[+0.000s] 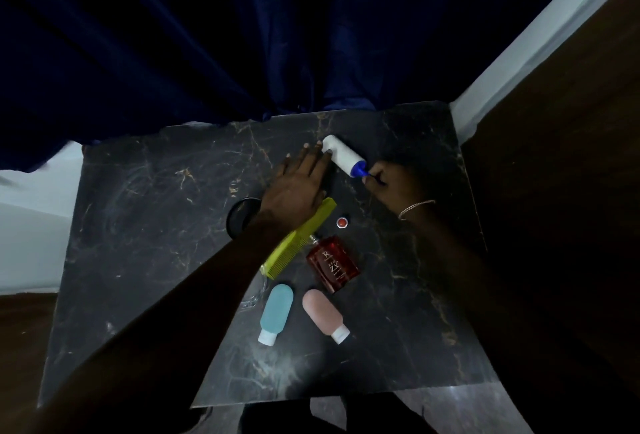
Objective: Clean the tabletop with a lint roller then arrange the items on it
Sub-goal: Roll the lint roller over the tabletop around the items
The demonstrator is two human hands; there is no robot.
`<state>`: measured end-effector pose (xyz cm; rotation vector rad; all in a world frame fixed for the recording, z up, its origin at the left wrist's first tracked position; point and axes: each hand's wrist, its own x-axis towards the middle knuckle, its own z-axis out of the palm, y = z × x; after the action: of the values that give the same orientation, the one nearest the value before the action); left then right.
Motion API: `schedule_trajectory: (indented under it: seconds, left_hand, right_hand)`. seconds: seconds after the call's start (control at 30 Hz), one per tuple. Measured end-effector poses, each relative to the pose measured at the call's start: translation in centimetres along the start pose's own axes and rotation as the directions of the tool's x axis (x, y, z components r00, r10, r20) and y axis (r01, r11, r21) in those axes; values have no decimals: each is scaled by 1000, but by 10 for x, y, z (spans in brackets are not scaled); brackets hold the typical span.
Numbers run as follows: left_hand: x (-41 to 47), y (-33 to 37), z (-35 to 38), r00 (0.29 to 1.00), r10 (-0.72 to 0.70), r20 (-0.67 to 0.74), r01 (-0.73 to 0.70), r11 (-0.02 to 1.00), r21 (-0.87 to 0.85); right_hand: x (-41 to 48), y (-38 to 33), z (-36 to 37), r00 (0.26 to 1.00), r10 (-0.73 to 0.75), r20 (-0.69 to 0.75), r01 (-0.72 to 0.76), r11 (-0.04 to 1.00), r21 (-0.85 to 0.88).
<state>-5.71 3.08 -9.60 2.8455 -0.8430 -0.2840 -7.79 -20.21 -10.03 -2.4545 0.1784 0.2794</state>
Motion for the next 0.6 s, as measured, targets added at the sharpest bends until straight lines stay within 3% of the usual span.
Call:
schedule_trajectory:
  seconds: [0.17,0.4,0.6]
  left_hand:
    - [52,18,-2,992,58,-109,-73,988,-138]
    - [111,51,0,972,-2,-236,-91,920,-382]
    - [151,72,13,965,-137,-225,-41,764,-644]
  right_hand:
    - [11,-12,-60,998,-2,67,2,1000,5]
    - [26,-19,-126,993,-34,-115,47,993,109]
    - [57,-12,-137,950,-78,-304,127,981,147]
